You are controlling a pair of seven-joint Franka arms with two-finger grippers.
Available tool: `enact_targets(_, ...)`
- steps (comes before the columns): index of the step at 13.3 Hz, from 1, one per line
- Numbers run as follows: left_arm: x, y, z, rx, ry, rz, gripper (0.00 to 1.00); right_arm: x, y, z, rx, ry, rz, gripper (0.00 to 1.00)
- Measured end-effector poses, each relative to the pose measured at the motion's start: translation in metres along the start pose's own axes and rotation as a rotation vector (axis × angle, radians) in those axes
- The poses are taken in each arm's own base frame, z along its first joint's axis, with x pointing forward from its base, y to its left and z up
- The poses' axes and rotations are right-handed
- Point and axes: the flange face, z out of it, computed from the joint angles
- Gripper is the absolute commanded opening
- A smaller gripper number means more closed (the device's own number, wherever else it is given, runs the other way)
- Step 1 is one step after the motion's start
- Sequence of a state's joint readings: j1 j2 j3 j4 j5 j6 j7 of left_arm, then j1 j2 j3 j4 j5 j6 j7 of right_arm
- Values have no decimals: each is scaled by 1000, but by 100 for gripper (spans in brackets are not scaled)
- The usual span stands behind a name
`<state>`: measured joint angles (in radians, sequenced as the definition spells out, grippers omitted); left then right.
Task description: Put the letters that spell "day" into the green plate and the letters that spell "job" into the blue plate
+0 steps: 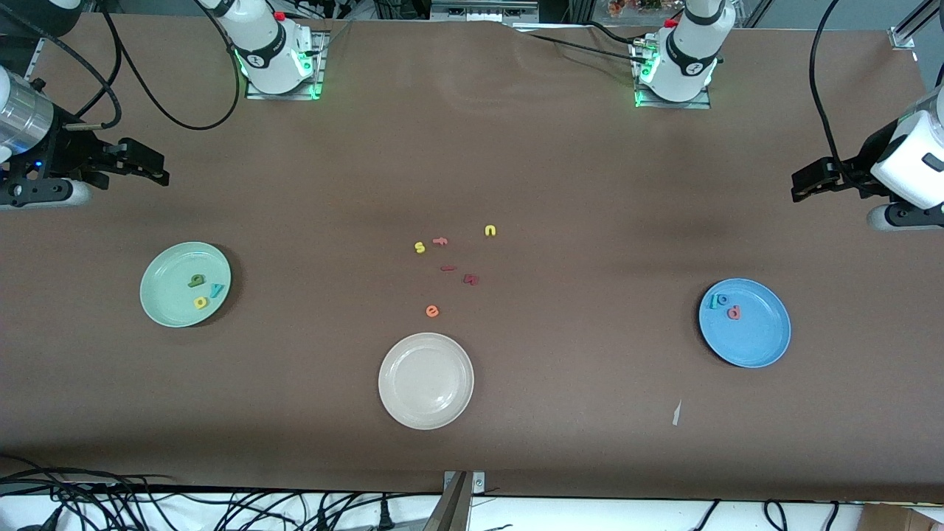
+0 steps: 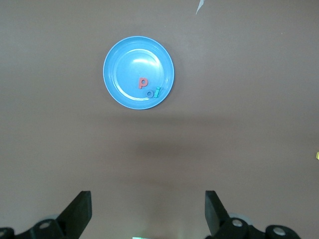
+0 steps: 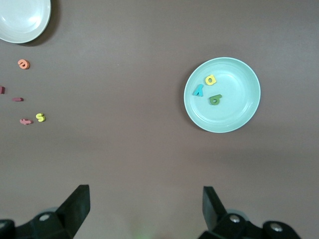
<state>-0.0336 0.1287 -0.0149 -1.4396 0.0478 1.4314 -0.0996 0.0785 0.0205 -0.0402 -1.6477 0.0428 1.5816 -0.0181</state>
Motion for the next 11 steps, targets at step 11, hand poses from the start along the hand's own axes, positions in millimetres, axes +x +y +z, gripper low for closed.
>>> enact_targets(11,-6,40,-1,39,-3,72,100,0,4,0,-32,-1,1,100)
